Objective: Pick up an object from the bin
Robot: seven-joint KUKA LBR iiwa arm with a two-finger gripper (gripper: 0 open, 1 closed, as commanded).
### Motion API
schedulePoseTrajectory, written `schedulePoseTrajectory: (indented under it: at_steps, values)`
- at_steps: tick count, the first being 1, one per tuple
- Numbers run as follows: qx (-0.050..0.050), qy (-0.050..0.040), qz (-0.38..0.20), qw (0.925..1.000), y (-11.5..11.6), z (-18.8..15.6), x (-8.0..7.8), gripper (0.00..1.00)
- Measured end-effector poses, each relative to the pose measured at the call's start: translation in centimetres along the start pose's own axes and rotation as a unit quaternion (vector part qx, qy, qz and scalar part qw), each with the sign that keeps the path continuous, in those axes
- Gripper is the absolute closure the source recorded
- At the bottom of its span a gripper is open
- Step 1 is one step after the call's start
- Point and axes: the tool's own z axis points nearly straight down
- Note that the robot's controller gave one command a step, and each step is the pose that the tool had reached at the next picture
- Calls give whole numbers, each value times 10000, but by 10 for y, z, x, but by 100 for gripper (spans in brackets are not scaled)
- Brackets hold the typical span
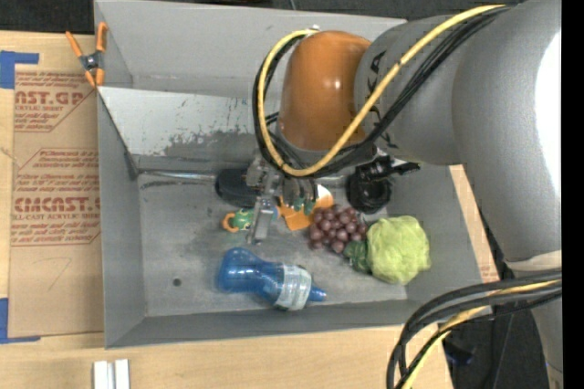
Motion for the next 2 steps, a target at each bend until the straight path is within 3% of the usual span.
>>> schedulePoseTrajectory:
  at_steps: [1,2]
  values:
    - [-14,-49,-806,9967,37,-61,-4,0]
    - [-10,-30,-723,9974,32,-55,-4,0]
